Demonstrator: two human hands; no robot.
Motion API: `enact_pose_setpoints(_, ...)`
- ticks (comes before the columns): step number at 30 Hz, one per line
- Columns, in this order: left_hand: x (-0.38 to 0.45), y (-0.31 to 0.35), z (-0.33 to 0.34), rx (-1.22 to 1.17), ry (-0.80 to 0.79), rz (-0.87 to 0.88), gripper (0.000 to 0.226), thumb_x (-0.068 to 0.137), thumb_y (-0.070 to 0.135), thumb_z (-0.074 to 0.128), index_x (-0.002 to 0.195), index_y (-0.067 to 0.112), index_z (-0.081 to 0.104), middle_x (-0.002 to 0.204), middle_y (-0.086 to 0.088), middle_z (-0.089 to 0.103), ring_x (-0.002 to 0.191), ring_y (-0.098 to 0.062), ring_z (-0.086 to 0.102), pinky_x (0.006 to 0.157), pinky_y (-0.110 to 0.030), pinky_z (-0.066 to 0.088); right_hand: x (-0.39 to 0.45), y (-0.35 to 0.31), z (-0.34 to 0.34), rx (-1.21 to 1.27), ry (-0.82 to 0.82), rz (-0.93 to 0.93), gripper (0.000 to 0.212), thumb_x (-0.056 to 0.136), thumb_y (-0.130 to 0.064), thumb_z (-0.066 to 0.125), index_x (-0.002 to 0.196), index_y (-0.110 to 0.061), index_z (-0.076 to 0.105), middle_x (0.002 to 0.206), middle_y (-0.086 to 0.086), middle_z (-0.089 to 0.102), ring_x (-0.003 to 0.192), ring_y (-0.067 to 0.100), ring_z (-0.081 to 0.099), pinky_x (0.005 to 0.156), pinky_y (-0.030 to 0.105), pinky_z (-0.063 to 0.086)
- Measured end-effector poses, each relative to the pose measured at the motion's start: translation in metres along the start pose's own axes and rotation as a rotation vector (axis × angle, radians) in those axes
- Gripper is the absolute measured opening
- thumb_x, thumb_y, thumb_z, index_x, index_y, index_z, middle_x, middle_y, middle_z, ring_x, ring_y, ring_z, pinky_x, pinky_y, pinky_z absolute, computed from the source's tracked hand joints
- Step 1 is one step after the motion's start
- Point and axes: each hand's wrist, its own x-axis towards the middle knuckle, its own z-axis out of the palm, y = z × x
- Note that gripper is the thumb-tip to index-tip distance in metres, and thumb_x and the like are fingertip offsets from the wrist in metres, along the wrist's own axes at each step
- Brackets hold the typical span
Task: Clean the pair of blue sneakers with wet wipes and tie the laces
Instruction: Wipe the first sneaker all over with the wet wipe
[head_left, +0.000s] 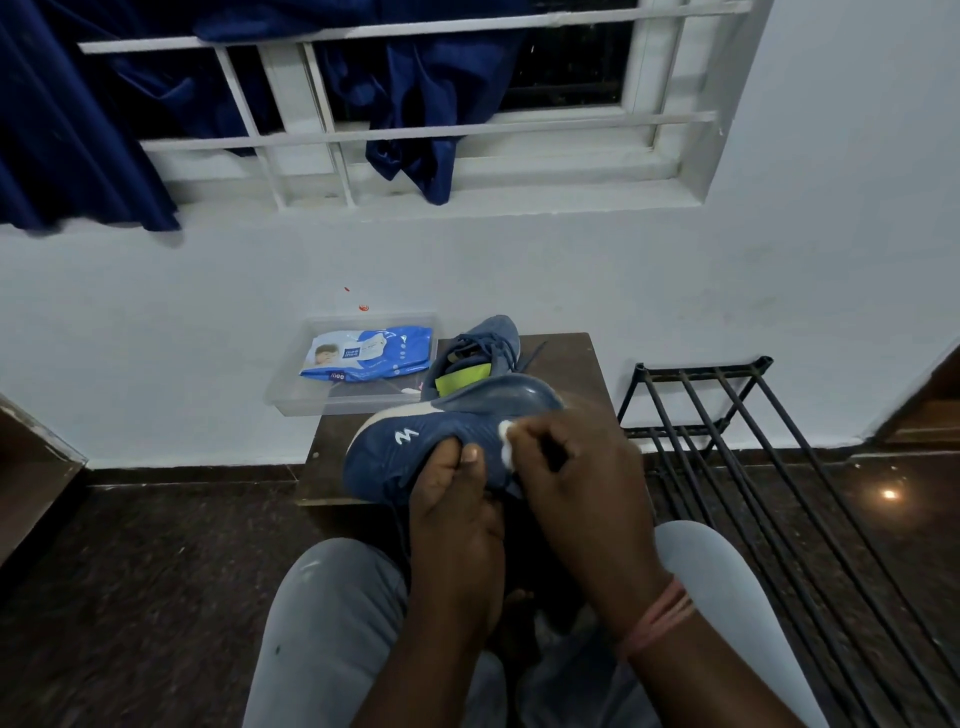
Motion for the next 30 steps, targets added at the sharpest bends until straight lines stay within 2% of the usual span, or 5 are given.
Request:
enact_pose_setpoints(7,0.002,-0.001,-0.009,0.051,0.044,0.018,0.023,0.106,0.01,0.046,0.091,0.015,0.064,0.072,0.008,0.069,0.068,-0.004,0.065,0.061,-0.017,0.054,-0.011,-0.011,0.001,0.102,-0.273,0.006,0.013,0.093,-0.023,0.067,0.083,-0.023,0.075,0.077,-0.012,0.069,0.075,0.001,0.063,0.07,0.014,0.047)
enact_pose_setpoints(12,0.001,-0.007,-0.007,0.072,0.003,-0.005,0.024,0.106,0.012,0.047,0.087,0.014,0.062,0.072,-0.005,0.052,0.065,-0.012,0.048,0.057,-0.022,0.041,0.008,0.004,0.001,-0.15,-0.001,0.002,0.018,0.092,-0.024,0.07,0.074,-0.023,0.068,0.072,-0.013,0.062,0.069,0.003,0.053,0.066,0.019,0.044)
enact_pose_setpoints(16,0.005,-0.011,-0.009,-0.194,0.081,-0.112,0.02,0.105,0.006,0.044,0.11,-0.003,0.061,0.088,-0.016,0.066,0.071,-0.017,0.061,0.059,-0.021,0.053,0.007,0.001,-0.013,0.432,-0.167,0.286,0.008,0.087,-0.024,0.077,0.08,-0.02,0.077,0.072,-0.002,0.073,0.063,0.007,0.064,0.064,0.027,0.053)
enact_pose_setpoints(21,0.004,-0.007,-0.014,-0.39,0.09,-0.161,0.019,0.1,0.0,0.044,0.1,0.001,0.064,0.093,-0.013,0.072,0.084,-0.017,0.071,0.071,-0.025,0.059,0.017,0.006,-0.024,0.569,-0.06,0.225,0.01,0.087,-0.001,0.073,0.09,-0.01,0.075,0.086,0.0,0.076,0.071,0.018,0.073,0.069,0.031,0.06)
enact_pose_setpoints(30,0.024,-0.002,-0.017,-0.026,0.212,-0.285,0.068,0.101,0.06,0.041,0.127,0.0,0.061,0.128,-0.028,0.064,0.113,-0.041,0.067,0.098,-0.053,0.054,0.014,0.005,0.0,-0.091,-0.333,-0.291,0.017,0.089,-0.012,0.071,0.101,-0.022,0.077,0.1,-0.007,0.072,0.094,0.003,0.061,0.091,0.001,0.034)
